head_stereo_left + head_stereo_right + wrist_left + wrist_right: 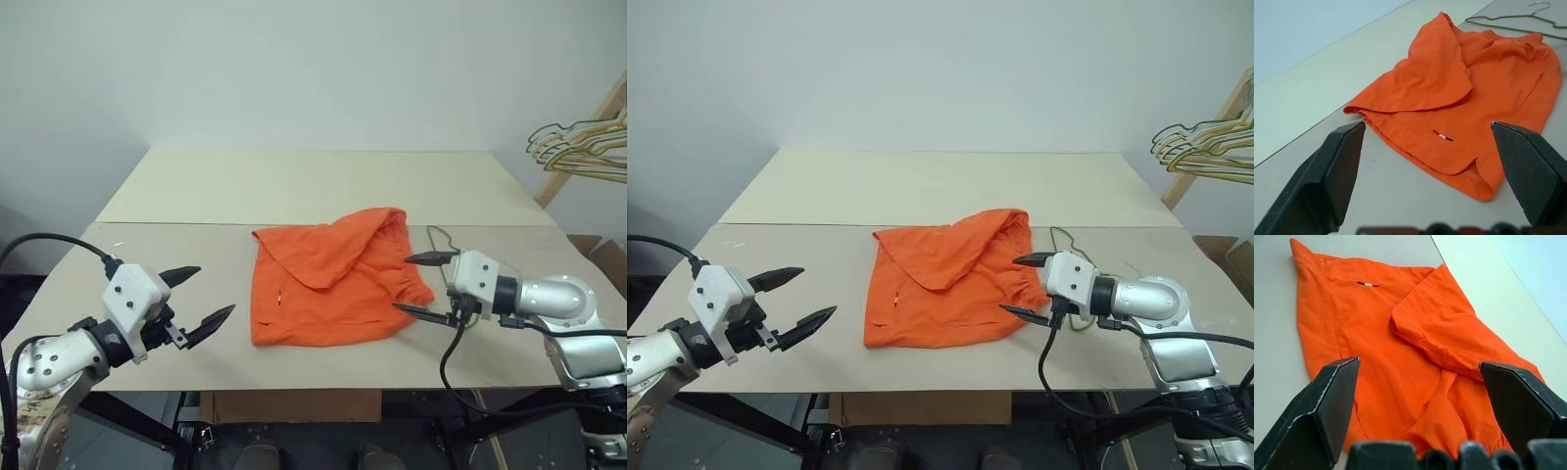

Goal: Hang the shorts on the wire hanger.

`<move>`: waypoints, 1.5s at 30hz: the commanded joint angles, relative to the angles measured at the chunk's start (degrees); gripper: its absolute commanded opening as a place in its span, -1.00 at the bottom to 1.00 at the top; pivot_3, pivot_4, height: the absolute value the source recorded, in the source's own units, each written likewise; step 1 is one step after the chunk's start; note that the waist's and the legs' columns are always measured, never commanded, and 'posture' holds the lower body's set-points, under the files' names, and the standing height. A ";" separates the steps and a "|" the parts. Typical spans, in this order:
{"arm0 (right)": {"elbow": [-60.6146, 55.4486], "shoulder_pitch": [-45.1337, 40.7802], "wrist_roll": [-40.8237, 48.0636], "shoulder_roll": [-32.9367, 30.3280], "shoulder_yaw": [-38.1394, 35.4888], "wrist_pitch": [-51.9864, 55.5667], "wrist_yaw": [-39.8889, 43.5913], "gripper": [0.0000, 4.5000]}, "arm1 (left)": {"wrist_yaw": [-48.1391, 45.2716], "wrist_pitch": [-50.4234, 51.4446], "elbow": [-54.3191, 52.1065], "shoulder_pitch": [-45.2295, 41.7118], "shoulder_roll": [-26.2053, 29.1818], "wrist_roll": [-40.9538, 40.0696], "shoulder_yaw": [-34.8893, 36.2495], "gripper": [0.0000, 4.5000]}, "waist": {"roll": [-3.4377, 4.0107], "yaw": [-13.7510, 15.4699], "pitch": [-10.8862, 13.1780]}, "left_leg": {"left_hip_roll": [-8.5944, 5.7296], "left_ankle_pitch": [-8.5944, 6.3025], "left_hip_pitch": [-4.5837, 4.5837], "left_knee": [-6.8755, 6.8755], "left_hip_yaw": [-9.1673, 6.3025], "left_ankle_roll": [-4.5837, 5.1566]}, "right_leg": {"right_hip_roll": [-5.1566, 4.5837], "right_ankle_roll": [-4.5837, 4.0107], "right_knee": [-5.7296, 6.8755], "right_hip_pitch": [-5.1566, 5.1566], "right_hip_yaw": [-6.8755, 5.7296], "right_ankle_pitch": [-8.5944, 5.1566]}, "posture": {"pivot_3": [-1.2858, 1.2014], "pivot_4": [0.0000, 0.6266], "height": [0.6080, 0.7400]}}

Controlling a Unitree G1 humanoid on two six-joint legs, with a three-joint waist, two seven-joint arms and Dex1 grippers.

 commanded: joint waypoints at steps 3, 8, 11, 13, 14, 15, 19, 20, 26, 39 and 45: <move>-1.87 -0.26 0.75 -0.43 -1.79 -0.91 -0.53 1.00 | 0.02 -0.84 -0.32 -1.72 0.26 -1.03 1.16 0.99 | 0.00 0.01 0.00 | 0.00 0.00 0.00 0.00 0.00 0.00 | 0.00 0.00 0.00 0.00 0.00 0.00 | 0.13 -1.00 1.00; -2.13 -0.14 0.79 -0.41 -1.87 -0.72 -0.74 1.00 | 0.07 -1.16 0.01 -1.71 0.55 0.43 0.15 0.99 | 0.00 -0.03 0.00 | 0.00 0.00 0.00 0.00 0.00 0.00 | 0.00 0.00 0.00 0.00 0.00 0.00 | 0.13 -1.00 1.00; -1.85 -0.31 0.93 -0.55 -2.10 -0.67 -0.72 1.00 | 0.11 -0.61 0.20 -2.40 0.83 0.49 -0.55 0.99 | 0.00 -0.02 0.00 | 0.00 0.00 0.00 0.00 0.01 0.00 | 0.01 0.00 0.00 0.00 0.00 0.00 | 0.12 -1.00 1.00; -1.26 -0.59 0.67 -0.78 -1.97 -1.31 -0.29 1.00 | -0.51 -0.53 0.63 -3.04 1.15 0.16 -0.92 0.99 | 0.00 -0.02 0.00 | 0.00 0.00 0.00 0.00 0.04 0.00 | 0.00 0.00 0.00 0.00 0.00 0.00 | 0.12 -1.00 1.00; -0.93 -1.26 0.19 -1.05 -1.55 -1.88 0.16 1.00 | -1.48 -0.39 1.06 -3.33 1.52 -0.91 -0.28 0.99 | 0.00 -0.10 0.00 | 0.00 0.00 0.00 0.01 0.06 0.00 | 0.01 0.00 0.00 0.00 0.00 0.00 | 0.11 -1.00 1.00; -0.48 -2.01 -0.73 -1.40 -0.92 -2.99 0.66 1.00 | -2.36 -0.29 1.60 -3.57 1.91 -1.80 0.41 0.99 | 0.00 -0.20 0.00 | 0.00 0.00 0.00 0.01 0.07 0.00 | 0.01 0.00 0.00 0.00 0.00 0.00 | 0.11 -1.00 1.00; 1.44 -2.61 -7.23 -3.49 2.01 -11.03 1.80 1.00 | -3.71 -0.25 2.68 -4.19 2.68 -3.04 1.39 0.99 | 0.00 -0.56 0.00 | 0.02 0.00 0.00 0.00 0.12 0.00 | 0.03 0.00 0.01 -0.03 -0.01 0.00 | 0.10 -1.00 1.00; 1.94 -2.43 -8.57 -4.01 2.66 -13.15 2.07 1.00 | -3.80 -0.17 2.73 -4.31 2.74 -3.24 1.46 0.99 | 0.00 -0.61 0.00 | 0.01 0.00 0.00 -0.01 0.14 0.00 | 0.03 0.00 0.00 -0.04 -0.02 -0.01 | 0.10 -1.00 1.00; 6.14 -1.81 -18.79 -6.23 8.26 -23.89 1.14 1.00 | -4.32 0.27 1.55 -3.68 2.39 -3.87 0.18 0.99 | -0.01 -1.55 0.00 | 0.01 0.00 -0.01 -0.02 0.22 0.00 | 0.02 0.00 0.00 -0.04 0.00 -0.01 | 0.09 -1.00 1.00; 28.95 -14.89 -49.08 -2.75 19.05 -32.57 -22.20 0.59 | -3.91 -1.60 2.41 -4.64 2.00 -1.37 -3.07 1.00 | -0.01 -3.03 0.00 | 0.00 0.00 -0.01 -0.04 0.32 -0.01 | 0.03 -0.04 0.03 -0.08 0.06 -0.02 | 0.09 -1.00 1.00; 31.25 -16.00 -49.10 -2.27 20.35 -33.61 -24.38 -0.37 | -3.93 -4.08 3.08 -4.48 3.00 3.97 -7.04 1.00 | -0.01 -3.12 -0.01 | -0.03 0.00 -0.01 -0.04 0.21 0.00 | -0.01 -0.03 0.02 -0.08 0.10 -0.01 | 0.09 -1.00 1.00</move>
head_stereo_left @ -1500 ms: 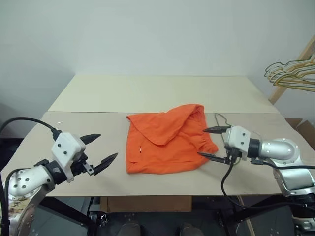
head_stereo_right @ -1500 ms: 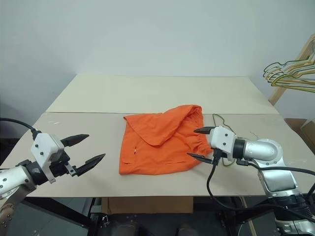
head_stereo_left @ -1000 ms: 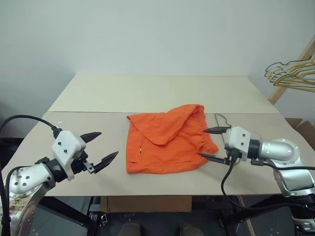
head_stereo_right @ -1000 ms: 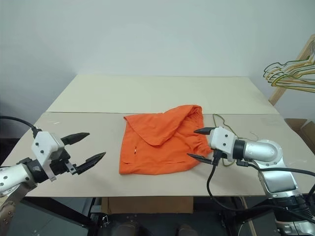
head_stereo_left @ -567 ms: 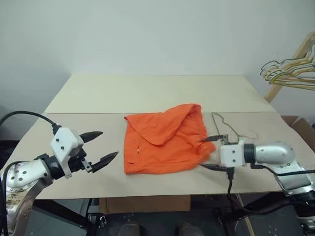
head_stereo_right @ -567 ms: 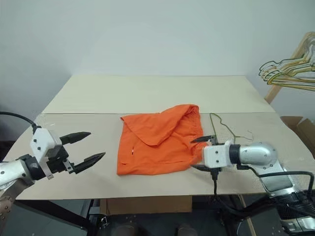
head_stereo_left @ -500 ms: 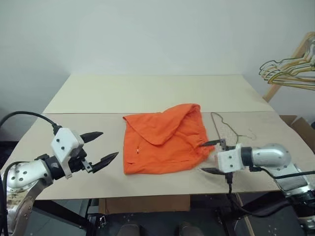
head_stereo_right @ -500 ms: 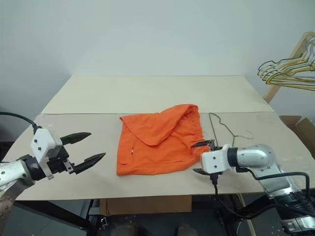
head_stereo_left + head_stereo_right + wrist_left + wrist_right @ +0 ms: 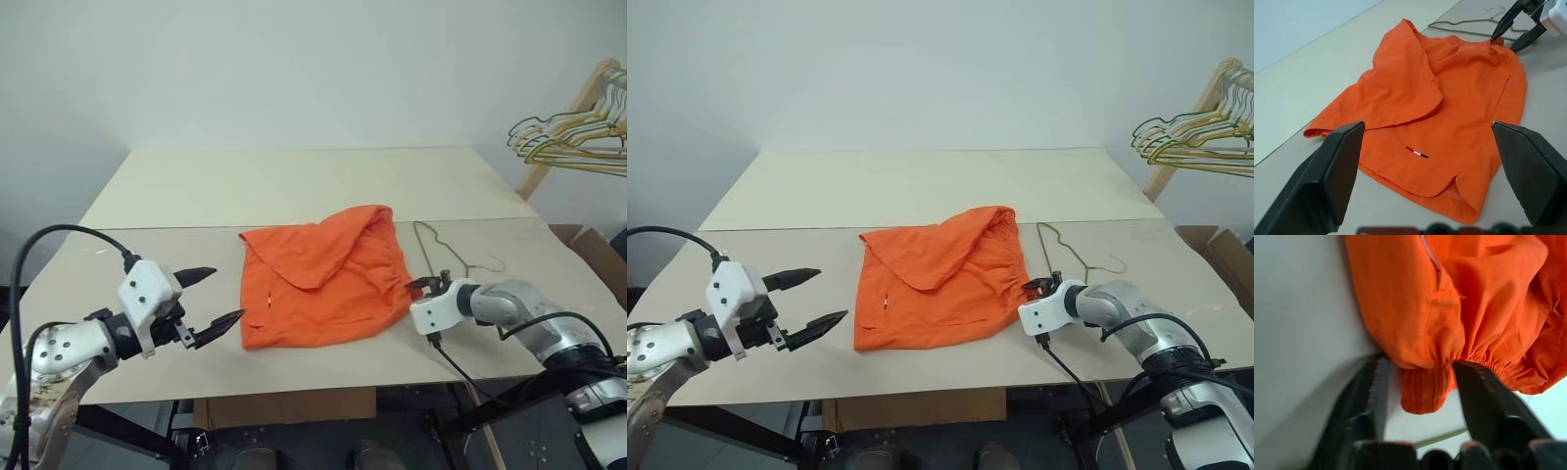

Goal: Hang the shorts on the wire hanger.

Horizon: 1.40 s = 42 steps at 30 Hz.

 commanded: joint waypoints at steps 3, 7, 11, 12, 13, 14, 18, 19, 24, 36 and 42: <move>-0.07 -1.98 0.13 0.59 -0.45 -0.20 -2.42 -0.86 | -0.83 -5.01 0.77 0.08 3.38 9.37 -6.48 1.00 | 0.00 -0.03 0.00 | 0.00 0.00 0.02 0.00 -0.02 0.00 | 0.01 0.00 0.01 0.00 0.01 0.00 | 0.09 -1.00 1.00; -1.17 -1.73 0.84 1.25 -1.16 0.41 -3.19 -0.98 | -1.01 -8.49 3.63 -1.26 5.43 17.53 -13.84 1.00 | 0.01 -0.11 0.00 | 0.01 0.00 0.02 -0.01 0.00 0.00 | 0.02 0.00 0.01 -0.01 0.02 0.00 | 0.07 -1.00 1.00; -3.77 -0.85 2.49 1.93 -2.46 1.81 -3.44 -0.98 | 1.49 -8.82 9.21 -7.42 3.83 27.07 -23.98 1.00 | 0.01 -0.03 0.00 | -0.01 0.00 0.02 0.00 0.08 0.00 | 0.01 0.00 0.01 0.01 0.00 0.01 | 0.05 -1.00 1.00; -4.54 -0.67 2.94 1.96 -2.69 2.18 -3.27 -0.98 | 1.44 -8.58 10.70 -9.00 3.69 29.27 -26.24 1.00 | 0.01 -0.13 0.00 | 0.00 0.00 0.02 0.01 0.10 0.00 | 0.02 0.02 0.01 0.01 0.00 0.02 | 0.05 -1.00 1.00; -5.21 -0.57 3.32 1.95 -2.93 2.56 -3.19 -0.98 | 1.03 -10.23 12.41 -10.22 4.02 31.71 -28.35 1.00 | 0.01 -0.20 0.00 | 0.00 0.00 0.01 0.00 0.11 0.00 | 0.02 0.02 0.01 0.01 0.01 0.02 | 0.05 -1.00 1.00; -5.70 -0.51 3.57 1.91 -3.09 2.89 -3.18 -0.98 | 0.69 -11.13 13.64 -11.13 4.35 33.61 -29.97 1.00 | 0.01 -0.28 0.00 | 0.00 0.00 0.01 0.00 0.11 0.00 | 0.02 0.02 0.01 0.00 0.01 0.02 | 0.04 -1.00 1.00; -7.06 -0.35 4.51 1.56 -3.34 3.98 -3.04 -1.00 | -1.15 -12.21 18.30 -14.59 5.01 38.63 -34.14 0.83 | 0.06 -0.78 -0.03 | 0.01 -0.02 0.01 -0.03 0.20 0.04 | 0.03 0.01 0.01 -0.01 0.01 0.02 | 0.03 -1.00 1.00; -7.51 -0.11 4.84 1.47 -3.46 4.30 -2.90 -1.00 | -1.34 -13.17 19.41 -15.38 5.22 39.72 -34.69 0.74 | 0.09 -0.86 -0.04 | 0.00 -0.02 0.01 -0.03 0.21 0.04 | 0.01 0.02 0.02 -0.01 0.02 0.02 | 0.03 -1.00 1.00; -9.35 1.01 5.74 1.09 -3.87 5.29 -2.57 -1.00 | -2.78 -14.47 21.90 -17.07 5.17 40.67 -34.64 0.01 | 0.10 -1.44 -0.05 | 0.02 -0.02 0.04 -0.02 0.22 0.04 | 0.02 0.02 0.06 0.01 0.02 0.02 | 0.02 -1.00 1.00; -14.85 2.85 15.99 -2.56 -4.24 -1.16 4.35 -1.00 | -15.87 -26.34 22.35 -17.13 13.07 30.29 -27.96 -1.00 | 0.11 -1.83 -0.03 | 0.06 -0.05 -0.01 -0.03 0.19 0.08 | 0.03 0.02 0.05 -0.08 0.04 0.01 | 0.02 -1.00 1.00; -9.98 -2.66 27.94 -3.41 -2.36 -8.62 14.48 -1.00 | -23.33 -29.08 24.54 -19.74 16.12 21.36 -22.84 -1.00 | 0.16 -2.23 0.00 | 0.15 -0.11 0.06 -0.02 0.19 0.17 | -0.06 0.03 0.01 -0.01 0.09 0.01 | 0.02 -1.00 1.00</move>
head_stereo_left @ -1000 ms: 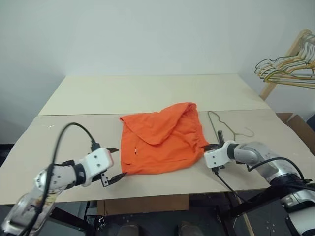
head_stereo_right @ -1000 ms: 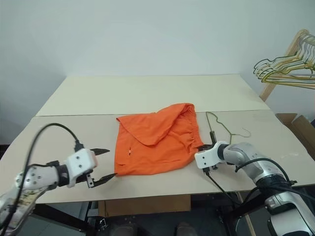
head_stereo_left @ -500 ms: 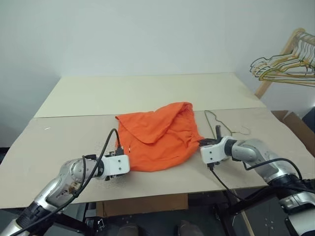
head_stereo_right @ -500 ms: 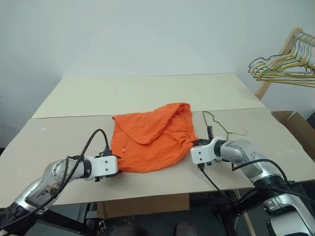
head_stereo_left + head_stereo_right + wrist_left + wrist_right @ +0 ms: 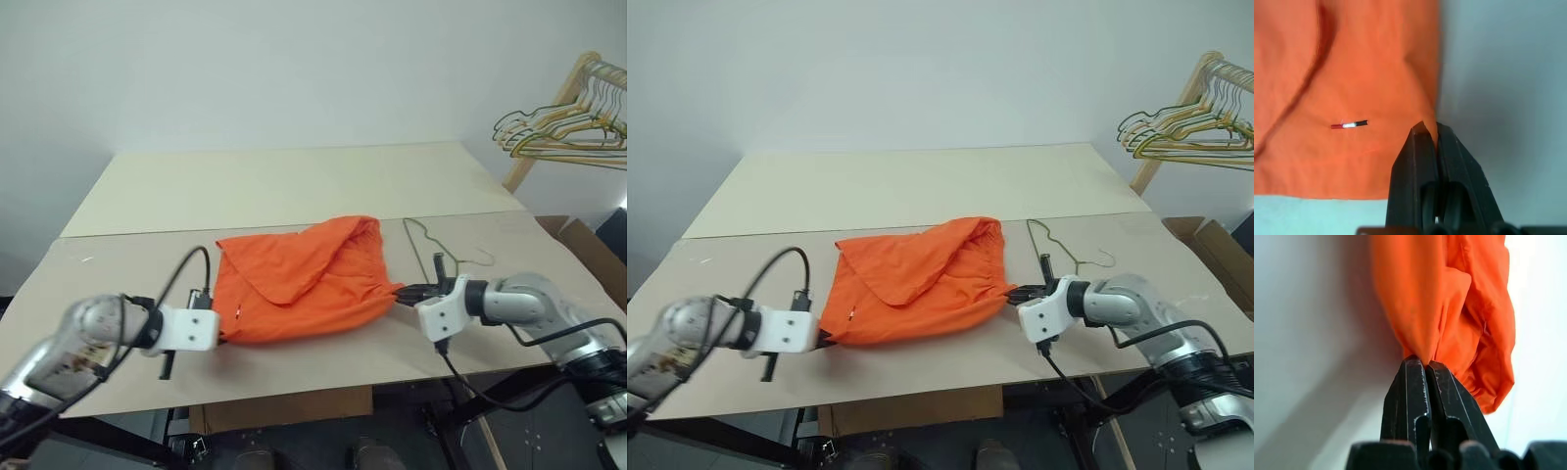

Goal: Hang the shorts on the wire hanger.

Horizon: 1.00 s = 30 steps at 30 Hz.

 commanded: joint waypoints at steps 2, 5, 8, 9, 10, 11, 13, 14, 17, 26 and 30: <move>6.69 -10.27 6.61 5.59 -0.87 1.72 3.95 -1.00 | 3.58 1.16 5.38 -10.28 -6.25 0.32 0.30 -1.00 | -0.01 0.04 0.01 | -0.04 0.01 0.05 0.11 0.14 0.01 | 0.02 0.05 0.00 0.09 0.03 0.03 | 0.02 -1.00 1.00; 15.56 -19.81 6.03 11.52 -2.53 6.87 1.16 -1.00 | 10.10 3.88 14.56 -22.12 -13.00 3.87 -0.18 -1.00 | -0.09 0.02 -0.01 | -0.07 0.06 0.04 0.28 0.17 0.02 | 0.16 0.04 0.07 0.16 0.00 0.16 | 0.01 -1.00 1.00; 30.09 -33.08 -0.62 17.11 -2.82 10.12 -11.09 -1.00 | 20.70 2.04 32.48 -40.35 -19.04 10.91 -1.34 -1.00 | -0.10 0.05 0.00 | -0.14 0.11 -0.09 0.33 0.14 -0.04 | 0.15 0.05 0.15 0.04 -0.04 0.20 | 0.01 -1.00 1.00; 35.64 -38.49 -2.45 19.57 -3.27 12.45 -18.59 -1.00 | 27.36 0.46 41.24 -48.73 -21.29 14.02 -1.85 -1.00 | -0.11 -0.04 0.02 | -0.18 0.13 -0.19 0.39 0.13 -0.08 | 0.11 0.06 0.21 -0.06 -0.08 0.21 | 0.01 -1.00 1.00; 40.68 -43.49 -3.29 21.89 -4.10 14.90 -25.74 -1.00 | 34.57 -0.55 49.58 -56.53 -23.54 16.23 -1.88 -1.00 | -0.11 -0.33 0.02 | -0.18 0.18 -0.29 0.39 0.08 -0.16 | 0.13 0.03 0.16 -0.15 -0.12 0.31 | 0.01 -1.00 1.00; 45.37 -48.51 -3.17 24.24 -5.78 17.50 -33.42 -1.00 | 42.39 -1.25 57.73 -64.37 -25.67 17.73 -1.45 -1.00 | -0.11 -0.54 0.02 | -0.18 0.20 -0.53 0.37 0.05 -0.20 | 0.12 0.03 0.13 -0.35 -0.17 0.33 | 0.01 -1.00 1.00; 51.83 -55.34 -2.47 27.03 -8.80 19.44 -45.80 -1.00 | 56.57 -4.48 69.47 -75.33 -28.18 20.35 -1.07 -1.00 | -0.18 -0.86 -0.02 | -0.23 0.38 -1.07 0.39 0.00 -0.52 | 0.04 0.05 0.60 -0.92 -0.14 0.33 | 0.01 -1.00 1.00; 54.05 -57.60 -1.93 27.76 -10.34 18.74 -50.76 -1.00 | 63.13 -6.97 73.84 -79.43 -28.72 21.72 -1.21 -1.00 | -0.18 -0.92 -0.03 | -0.33 0.62 -1.46 0.37 -0.06 -0.93 | -0.04 0.07 0.61 -1.37 -0.14 0.33 | 0.01 -1.00 1.00; 57.04 -59.93 -0.96 28.42 -13.75 13.43 -59.87 -1.00 | 74.16 -12.75 80.98 -86.88 -29.56 22.89 -0.52 -1.00 | -0.18 -1.17 -0.04 | -0.59 0.63 -1.81 -0.27 -0.28 -1.04 | -0.30 0.14 0.70 -2.15 -0.04 0.30 | 0.01 -1.00 1.00; 55.94 -42.67 -9.84 21.55 -5.56 -5.22 -55.07 -1.00 | 50.46 -31.20 71.27 -69.64 -30.39 14.54 0.03 -1.00 | -0.11 -2.48 -0.07 | -1.23 0.76 -1.76 -0.56 0.09 -0.72 | -0.89 0.66 0.07 -1.72 -0.19 0.12 | -0.02 -1.00 1.00; 53.11 -33.56 -10.46 17.41 -1.76 -16.84 -44.15 -1.00 | 33.97 -24.91 42.54 -45.26 -26.04 3.91 0.46 -1.00 | 0.02 -5.16 -0.09 | -1.16 0.65 -1.31 -0.29 0.00 -0.52 | -0.88 0.73 0.09 -1.14 -0.09 0.19 | -0.03 -1.00 1.00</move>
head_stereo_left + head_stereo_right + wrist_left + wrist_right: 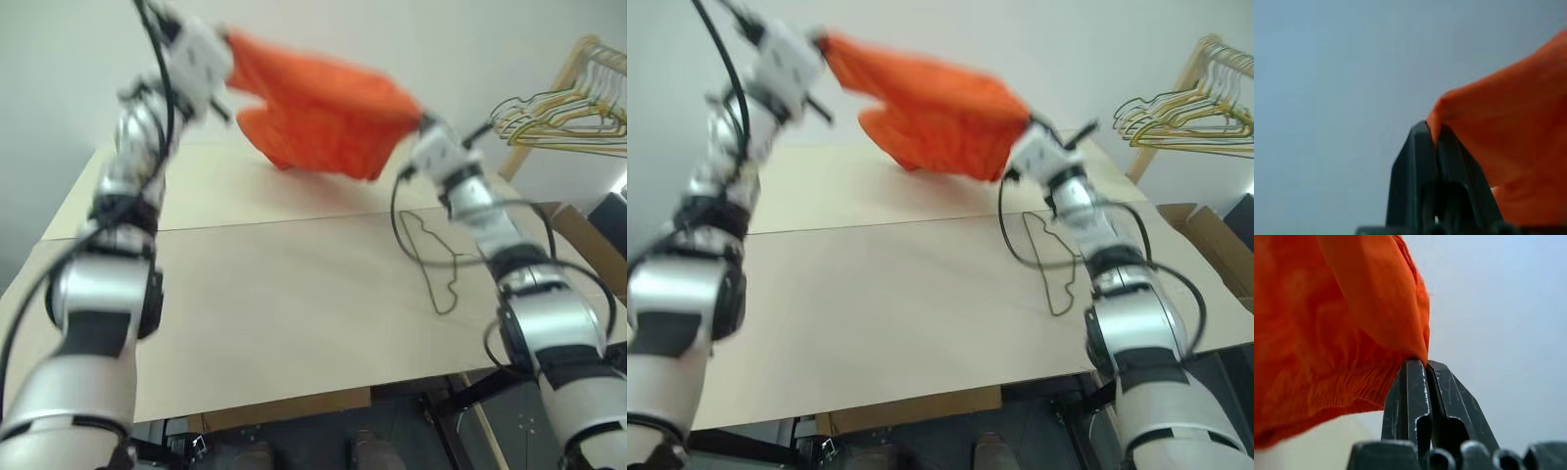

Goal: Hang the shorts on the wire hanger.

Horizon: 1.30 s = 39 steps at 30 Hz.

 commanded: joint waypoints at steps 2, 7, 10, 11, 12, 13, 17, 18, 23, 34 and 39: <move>-5.63 4.96 -0.64 -4.36 3.27 -13.82 10.17 -1.00 | -18.04 11.36 -36.43 22.77 8.03 -14.44 1.19 -1.00 | 0.03 -3.21 0.02 | 0.10 -0.06 -0.04 0.09 -0.30 0.07 | 0.02 0.04 0.08 -0.08 0.25 0.03 | -0.03 -1.00 1.00; -7.49 9.67 -1.76 -6.73 6.97 -20.59 18.42 -1.00 | -29.20 27.02 -61.93 44.55 21.20 -23.58 6.47 -1.00 | 0.02 -6.27 0.01 | 0.23 -0.42 0.09 0.25 -0.41 0.62 | -0.03 0.20 0.02 0.16 0.43 0.10 | -0.02 -1.00 1.00; -8.29 11.16 -2.58 -7.16 8.00 -22.03 20.54 -1.00 | -34.04 30.67 -69.82 54.42 27.94 -24.78 10.01 -1.00 | 0.04 -5.97 0.01 | 0.25 -0.61 0.87 0.12 -0.47 0.93 | -0.03 0.22 -0.17 0.99 0.35 0.11 | -0.02 -1.00 1.00; -8.77 11.55 -3.00 -7.25 8.06 -22.19 20.67 -1.00 | -35.27 31.39 -71.59 57.29 29.79 -24.28 11.18 -1.00 | 0.04 -5.80 0.02 | 0.25 -0.65 1.17 0.04 -0.47 0.98 | -0.05 0.23 -0.28 1.29 0.31 0.10 | -0.02 -1.00 1.00; -9.26 11.98 -3.40 -7.35 8.25 -22.54 21.01 -1.00 | -36.89 31.73 -72.95 60.28 31.40 -24.33 12.59 -1.00 | 0.04 -5.54 0.02 | 0.23 -0.70 1.36 -0.01 -0.48 1.03 | -0.08 0.23 -0.37 1.55 0.26 0.09 | -0.02 -1.00 1.00; -9.95 12.47 -4.41 -7.68 8.60 -22.85 20.92 -1.00 | -38.31 33.01 -74.71 63.32 32.82 -24.61 14.23 -1.00 | 0.03 -5.25 0.01 | 0.23 -0.74 1.38 -0.01 -0.50 1.06 | -0.14 0.25 -0.40 1.62 0.17 0.08 | -0.02 -1.00 1.00; -12.25 14.43 -8.38 -9.12 9.83 -23.76 20.28 -1.00 | -41.25 38.73 -81.08 72.68 35.70 -24.58 19.30 -1.00 | 0.04 -3.73 0.01 | 0.19 -0.83 1.30 0.08 -0.51 1.10 | -0.19 0.30 -0.45 1.60 0.14 0.05 | -0.02 -1.00 1.00; -12.95 15.23 -9.16 -9.70 10.12 -23.93 20.48 -1.00 | -41.59 40.17 -82.80 74.95 35.91 -24.06 20.40 -1.00 | 0.04 -3.46 0.01 | 0.18 -0.87 1.26 0.11 -0.50 1.10 | -0.20 0.33 -0.45 1.56 0.15 0.03 | -0.03 -1.00 1.00; -16.82 18.31 -13.03 -12.66 10.13 -23.84 18.77 -1.00 | -40.22 47.50 -90.87 82.29 35.04 -22.14 23.28 -1.00 | 0.04 -2.60 0.02 | 0.16 -1.02 1.25 0.27 -0.45 1.10 | -0.22 0.40 -0.43 1.60 0.20 -0.08 | -0.03 -1.00 1.00; -27.63 28.62 -10.65 -17.51 7.92 -22.56 18.47 -1.00 | -40.97 50.36 -102.18 93.63 29.92 -18.61 27.46 -1.00 | 0.03 -2.56 0.01 | 0.19 -1.12 1.57 0.23 -0.44 1.10 | -0.19 0.28 -0.72 1.90 0.21 -0.19 | -0.04 -1.00 1.00; -30.61 30.37 -10.18 -17.08 7.50 -20.65 18.48 -1.00 | -43.05 50.49 -104.68 98.34 28.75 -17.53 29.05 -1.00 | 0.03 -2.67 0.00 | 0.23 -1.14 1.77 0.17 -0.43 1.09 | -0.13 0.21 -0.73 2.01 0.24 -0.23 | -0.04 -1.00 1.00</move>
